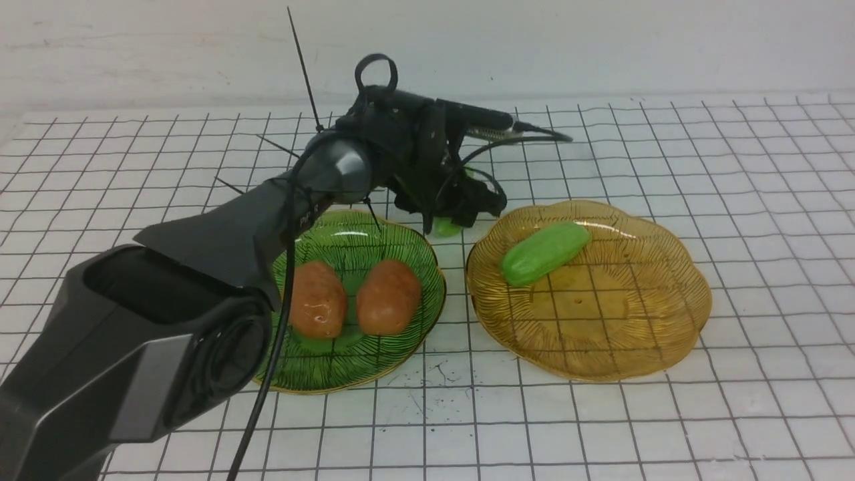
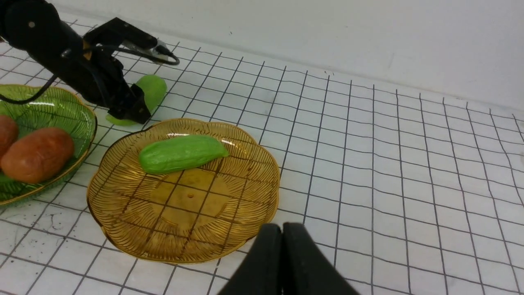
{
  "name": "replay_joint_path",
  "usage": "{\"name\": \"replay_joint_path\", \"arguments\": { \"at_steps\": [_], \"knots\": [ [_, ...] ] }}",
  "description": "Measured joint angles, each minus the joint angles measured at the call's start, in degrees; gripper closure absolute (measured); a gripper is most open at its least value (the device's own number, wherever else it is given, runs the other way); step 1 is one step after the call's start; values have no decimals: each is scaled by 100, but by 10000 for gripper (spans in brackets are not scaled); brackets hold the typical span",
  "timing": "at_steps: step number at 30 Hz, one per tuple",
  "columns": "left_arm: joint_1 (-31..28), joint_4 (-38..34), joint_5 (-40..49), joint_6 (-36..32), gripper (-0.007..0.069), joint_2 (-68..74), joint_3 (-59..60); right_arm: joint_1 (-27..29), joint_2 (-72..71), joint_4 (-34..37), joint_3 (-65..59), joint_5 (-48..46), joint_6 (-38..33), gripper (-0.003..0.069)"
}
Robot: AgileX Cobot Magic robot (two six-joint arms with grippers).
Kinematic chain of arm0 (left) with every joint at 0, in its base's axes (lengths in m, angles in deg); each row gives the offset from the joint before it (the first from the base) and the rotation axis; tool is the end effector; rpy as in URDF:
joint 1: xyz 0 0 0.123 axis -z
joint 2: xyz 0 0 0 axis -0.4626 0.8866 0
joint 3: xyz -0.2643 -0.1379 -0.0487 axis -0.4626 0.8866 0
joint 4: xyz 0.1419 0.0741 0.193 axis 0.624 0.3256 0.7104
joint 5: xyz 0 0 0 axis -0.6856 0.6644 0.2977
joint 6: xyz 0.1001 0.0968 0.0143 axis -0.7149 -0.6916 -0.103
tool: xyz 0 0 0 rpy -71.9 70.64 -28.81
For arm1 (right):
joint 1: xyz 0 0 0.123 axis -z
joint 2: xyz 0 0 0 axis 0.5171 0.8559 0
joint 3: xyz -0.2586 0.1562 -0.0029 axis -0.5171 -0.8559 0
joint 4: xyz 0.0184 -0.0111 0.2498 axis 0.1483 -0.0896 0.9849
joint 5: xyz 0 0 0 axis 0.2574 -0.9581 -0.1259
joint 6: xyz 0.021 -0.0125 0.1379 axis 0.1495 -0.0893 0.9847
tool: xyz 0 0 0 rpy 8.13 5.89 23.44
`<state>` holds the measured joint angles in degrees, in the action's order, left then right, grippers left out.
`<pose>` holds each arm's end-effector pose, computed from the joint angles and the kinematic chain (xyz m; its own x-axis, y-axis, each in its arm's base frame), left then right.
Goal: Put different types of vegetables on the plate.
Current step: 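Move the green vegetable from the table onto the right plate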
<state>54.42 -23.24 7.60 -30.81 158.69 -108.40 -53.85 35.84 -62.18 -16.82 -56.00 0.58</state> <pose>0.5296 -0.2646 0.1629 -0.7546 0.3057 -0.5807 0.3889 0.9211 -0.0204 0.0913 0.0043 0.3684 -0.4264 -0.1917 -0.8840 -0.1998 0.9731 -0.1146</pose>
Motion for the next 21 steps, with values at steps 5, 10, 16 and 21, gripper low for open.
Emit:
{"name": "replay_joint_path", "arguments": {
  "at_steps": [5,10,16,21],
  "knots": [
    [-16,-216,947,-112,223,-620,-365,0,0,240,0,205,0,674],
    [239,-1147,2048,-970,223,-1014,-408,0,0,257,0,505,29,674],
    [819,-1907,2126,-2001,223,-943,-354,0,0,257,-1,727,299,674],
    [1345,-1797,2132,-2160,223,-696,-349,0,0,292,-1,762,370,674]
  ]
}}
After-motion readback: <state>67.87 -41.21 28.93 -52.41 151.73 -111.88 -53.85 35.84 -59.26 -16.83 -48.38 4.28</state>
